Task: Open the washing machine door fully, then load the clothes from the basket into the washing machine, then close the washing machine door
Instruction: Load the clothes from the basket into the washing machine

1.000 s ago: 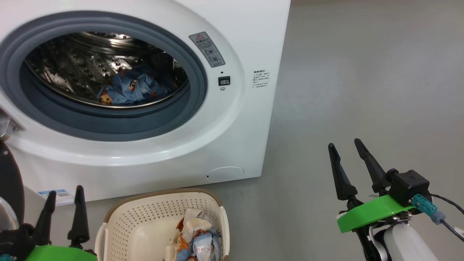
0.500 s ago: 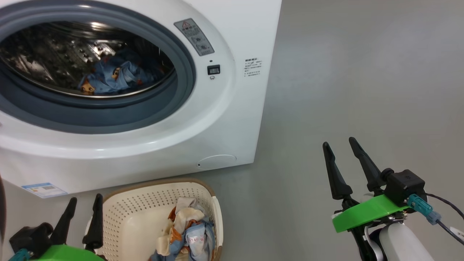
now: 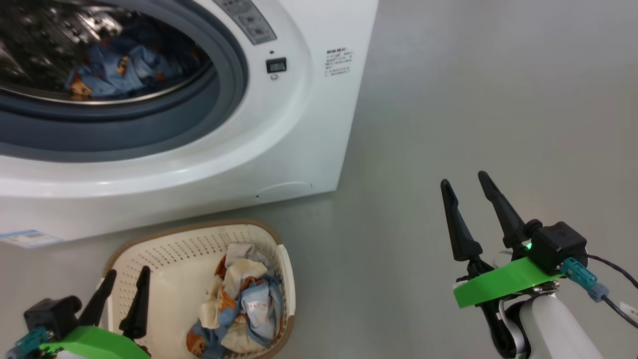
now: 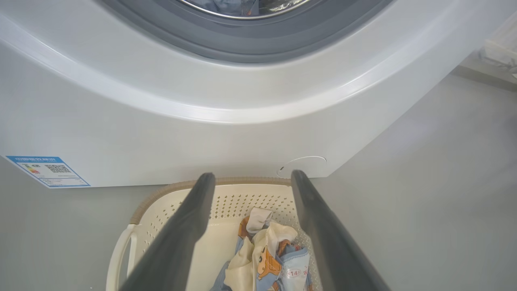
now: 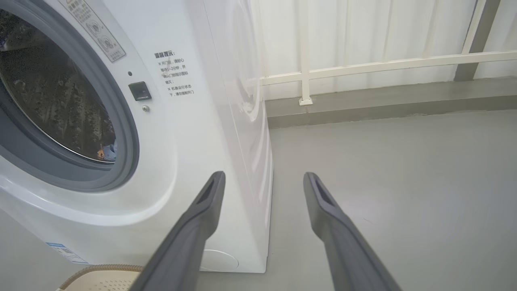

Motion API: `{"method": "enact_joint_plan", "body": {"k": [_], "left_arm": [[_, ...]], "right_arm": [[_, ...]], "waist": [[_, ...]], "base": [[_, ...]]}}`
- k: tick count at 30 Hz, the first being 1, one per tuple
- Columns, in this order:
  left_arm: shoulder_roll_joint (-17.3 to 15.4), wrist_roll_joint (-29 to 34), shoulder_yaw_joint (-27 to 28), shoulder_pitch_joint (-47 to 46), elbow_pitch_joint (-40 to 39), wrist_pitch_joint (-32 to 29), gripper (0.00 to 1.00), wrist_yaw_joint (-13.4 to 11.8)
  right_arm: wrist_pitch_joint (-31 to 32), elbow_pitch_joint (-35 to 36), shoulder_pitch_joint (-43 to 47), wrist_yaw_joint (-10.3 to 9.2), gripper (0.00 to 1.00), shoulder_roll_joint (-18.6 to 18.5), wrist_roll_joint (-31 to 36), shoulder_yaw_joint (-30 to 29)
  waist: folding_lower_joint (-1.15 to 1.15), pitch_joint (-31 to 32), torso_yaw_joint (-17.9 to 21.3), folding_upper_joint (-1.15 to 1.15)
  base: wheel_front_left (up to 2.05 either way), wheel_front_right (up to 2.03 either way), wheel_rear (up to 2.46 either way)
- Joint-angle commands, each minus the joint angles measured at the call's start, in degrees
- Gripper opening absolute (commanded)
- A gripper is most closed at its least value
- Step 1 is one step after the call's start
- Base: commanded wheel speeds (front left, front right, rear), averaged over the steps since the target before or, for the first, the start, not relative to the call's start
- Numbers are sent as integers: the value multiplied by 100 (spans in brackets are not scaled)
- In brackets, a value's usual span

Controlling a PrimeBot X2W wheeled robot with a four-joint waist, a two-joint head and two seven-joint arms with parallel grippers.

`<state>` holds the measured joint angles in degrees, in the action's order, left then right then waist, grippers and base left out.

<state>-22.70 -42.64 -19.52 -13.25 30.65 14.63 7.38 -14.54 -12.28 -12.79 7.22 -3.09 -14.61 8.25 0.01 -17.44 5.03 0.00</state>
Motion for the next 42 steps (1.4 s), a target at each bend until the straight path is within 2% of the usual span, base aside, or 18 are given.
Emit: {"method": "enact_joint_plan", "body": {"k": [1, 8, 16, 17, 27, 35, 42], "left_arm": [[-255, -114, 67, -217, 8, 37, 100, 11], [-591, -548, -664, -604, 228, 37, 100, 11], [-945, -921, -1957, -1090, 518, 21, 100, 11], [-945, -921, -1957, -1090, 518, 21, 100, 11], [-1179, -1471, -3495, -1886, 933, -10, 100, 11], [-1316, -1927, -4446, -2517, 932, -2, 100, 11], [-1362, -2260, -5005, -2972, 1035, 20, 100, 11]], "right_arm": [[-46, 183, -165, 26, 100, 20, -44, 148], [-46, 388, -308, 26, 100, 21, -149, 229], [-46, 560, -517, 26, 100, 21, -291, 360], [-46, 560, -517, 26, 100, 21, -291, 360], [-46, 765, -759, 26, 100, 21, -355, 501], [-46, 872, -939, 26, 100, 21, -312, 602], [-46, 961, -1027, 26, 100, 21, -298, 628]], "waist": [[-1, -254, 94, 0], [-1, -806, 229, 0], [-1, -1359, 440, 0], [-1, -1359, 440, 0], [-1, -2143, 667, 0], [-1, -2691, 744, 0], [-1, -3018, 789, 0]], "base": [[0, 0, 0], [0, 0, 0], [0, 0, 0], [0, 0, 0], [0, 0, 0], [0, 0, 0], [0, 0, 0]]}}
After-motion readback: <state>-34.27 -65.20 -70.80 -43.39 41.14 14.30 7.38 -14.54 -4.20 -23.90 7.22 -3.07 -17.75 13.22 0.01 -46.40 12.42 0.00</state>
